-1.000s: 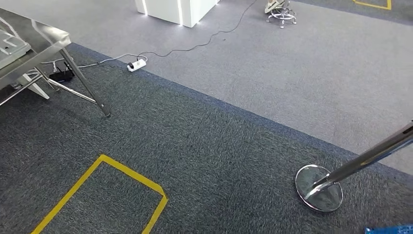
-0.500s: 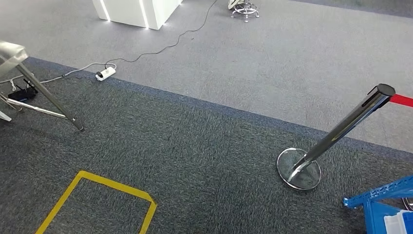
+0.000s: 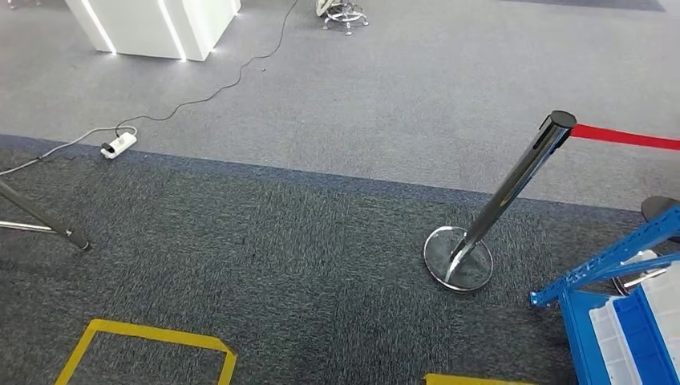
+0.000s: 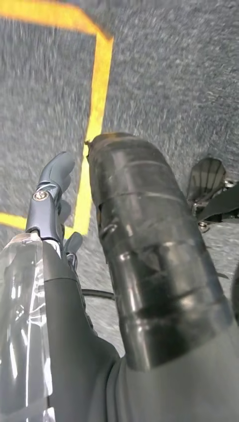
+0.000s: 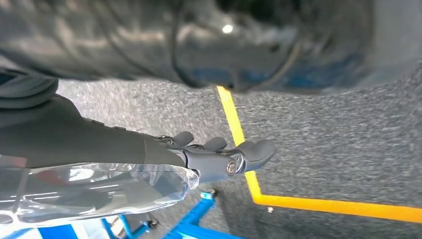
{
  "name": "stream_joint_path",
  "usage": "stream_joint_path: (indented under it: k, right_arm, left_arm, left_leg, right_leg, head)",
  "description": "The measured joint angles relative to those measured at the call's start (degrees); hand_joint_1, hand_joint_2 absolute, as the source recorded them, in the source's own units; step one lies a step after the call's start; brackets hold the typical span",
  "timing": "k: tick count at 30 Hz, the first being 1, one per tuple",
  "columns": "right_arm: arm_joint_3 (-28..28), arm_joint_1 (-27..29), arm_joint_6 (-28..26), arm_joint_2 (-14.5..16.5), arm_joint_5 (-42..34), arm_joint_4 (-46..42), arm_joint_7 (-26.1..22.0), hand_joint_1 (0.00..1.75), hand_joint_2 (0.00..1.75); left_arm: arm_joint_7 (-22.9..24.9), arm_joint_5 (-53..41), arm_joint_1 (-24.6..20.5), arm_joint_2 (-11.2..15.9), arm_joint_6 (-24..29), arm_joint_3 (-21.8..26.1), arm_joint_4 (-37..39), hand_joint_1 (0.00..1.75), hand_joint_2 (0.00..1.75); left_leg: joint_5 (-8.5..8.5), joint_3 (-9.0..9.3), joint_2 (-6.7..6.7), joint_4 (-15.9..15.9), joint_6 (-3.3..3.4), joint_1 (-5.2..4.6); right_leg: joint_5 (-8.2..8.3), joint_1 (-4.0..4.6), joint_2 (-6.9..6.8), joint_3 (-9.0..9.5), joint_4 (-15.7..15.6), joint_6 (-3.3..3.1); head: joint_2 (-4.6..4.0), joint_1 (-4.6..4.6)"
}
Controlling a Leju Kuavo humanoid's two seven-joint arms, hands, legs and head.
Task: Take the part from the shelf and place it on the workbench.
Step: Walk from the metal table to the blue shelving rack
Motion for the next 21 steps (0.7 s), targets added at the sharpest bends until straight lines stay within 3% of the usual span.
stream_joint_path:
  k: [1,2,3,5,7,8,9,10,12,14,16,18,19,21]
  right_arm:
    - [0.00,0.03,-0.01,0.02,0.10,0.01,0.00,0.00,0.00]
    - [0.00,0.16,-0.03,0.04,0.22,0.01,0.00,0.00,0.00]
    - [0.00,0.29,-0.04,0.06,0.33,0.02,0.00,0.00,0.00]
    - [0.00,0.35,-0.07,0.08,0.45,0.02,0.00,0.00,0.00]
    - [0.00,0.21,-0.08,0.08,0.49,0.03,0.00,0.00,0.00]
    - [0.00,0.17,-0.08,0.08,0.50,0.04,0.00,0.00,0.00]
    - [0.00,0.18,-0.08,0.08,0.50,0.04,0.00,0.00,0.00]
    - [0.00,0.23,-0.08,0.08,0.50,0.05,0.00,0.00,0.00]
    - [0.00,0.36,-0.08,0.08,0.50,0.06,0.00,0.00,0.00]
    - [0.00,0.31,-0.08,0.08,0.50,0.07,-0.01,0.00,0.00]
    - [0.00,0.27,-0.09,0.08,0.50,0.07,-0.01,0.00,0.00]
    - [0.00,0.34,-0.10,0.08,0.50,0.07,0.00,0.00,0.00]
    - [0.00,0.36,-0.10,0.08,0.50,0.07,0.00,0.00,0.00]
    - [-0.01,0.26,-0.09,0.08,0.51,0.07,0.00,0.00,0.00]
  left_arm:
    - [0.01,0.05,-0.03,0.02,-0.02,0.02,0.00,0.00,0.00]
    - [-0.01,0.09,-0.09,0.02,-0.02,0.03,0.00,0.00,0.00]
    - [-0.01,0.13,-0.13,0.03,-0.03,0.05,0.00,0.00,0.00]
    - [-0.04,0.14,-0.11,0.03,-0.04,0.08,0.00,0.00,0.00]
    - [-0.04,0.13,0.02,0.04,-0.07,0.09,0.00,0.00,0.00]
    - [-0.03,0.13,0.12,0.06,-0.08,0.09,0.00,0.00,0.00]
    - [-0.02,0.14,0.18,0.08,-0.08,0.10,0.00,0.00,0.00]
    - [-0.02,0.14,0.17,0.09,-0.08,0.10,0.00,0.00,0.00]
    - [-0.02,0.15,0.06,0.10,-0.08,0.11,0.00,0.00,0.00]
    - [-0.02,0.15,0.00,0.11,-0.09,0.11,0.00,0.00,0.00]
    - [-0.02,0.15,-0.14,0.11,-0.10,0.11,0.00,0.00,0.00]
    - [-0.02,0.15,-0.30,0.09,-0.10,0.12,0.00,0.00,0.00]
    - [-0.03,0.14,-0.32,0.08,-0.09,0.12,0.00,0.00,0.00]
    - [-0.06,0.14,-0.26,0.08,-0.09,0.13,0.00,0.00,0.00]
  left_leg:
    - [-0.16,0.09,-0.35,-0.26,0.19,-0.09]
    - [-0.02,0.15,0.37,-0.45,0.53,-0.11]
    - [0.22,0.31,1.18,-0.80,0.97,-0.09]
    - [0.78,0.56,2.94,-1.59,1.91,0.00]
    - [0.90,0.56,4.77,-1.78,2.36,-0.31]
    - [0.85,0.51,5.74,-1.76,2.42,-0.48]
    - [0.79,0.50,6.66,-1.74,2.47,-0.62]
    - [0.71,0.53,7.47,-1.72,2.48,-0.71]
    - [0.49,0.79,8.79,-1.70,2.36,-0.82]
    - [0.15,1.13,9.81,-1.67,1.95,-1.04]
    - [-0.08,1.38,10.62,-1.67,1.38,-1.15]
    - [-0.28,1.64,11.12,-1.70,0.83,-1.02]
    - [-0.75,1.61,10.51,-1.28,0.54,-0.95]
    - [-3.64,-0.09,7.90,2.94,0.06,-0.74]
  right_leg:
    - [0.17,-0.12,0.72,-0.29,0.01,0.46]
    - [0.38,-0.26,1.48,-0.46,-0.14,0.92]
    - [0.32,-0.31,1.41,-0.62,0.00,1.22]
    - [-1.62,-0.07,-1.50,-2.12,2.95,1.55]
    - [-5.47,0.06,-5.17,-5.57,10.08,1.70]
    - [-6.88,0.04,-5.83,-7.26,13.61,1.82]
    - [-7.31,0.00,-6.12,-8.18,15.63,1.88]
    - [-6.68,0.00,-6.31,-8.02,15.57,1.87]
    - [-3.00,0.13,-7.30,-4.09,8.77,1.50]
    - [-0.50,0.64,-9.06,-0.03,1.41,0.77]
    - [-0.28,1.14,-9.54,0.87,-0.63,0.19]
    - [-0.04,1.05,-8.61,0.89,-1.00,-0.32]
    - [0.16,0.86,-8.09,1.04,-1.38,-0.62]
    - [0.63,0.45,-7.05,1.36,-2.07,-1.27]
  head:
    - [0.00,0.00]
    - [0.01,-0.01]
    - [0.00,0.01]
    - [-0.01,0.06]
    - [0.00,0.11]
    - [0.00,0.10]
    - [0.00,0.09]
    - [0.00,0.09]
    - [-0.01,0.09]
    - [-0.01,0.08]
    - [-0.02,0.06]
    - [-0.01,0.06]
    - [-0.01,0.07]
    - [0.00,0.05]
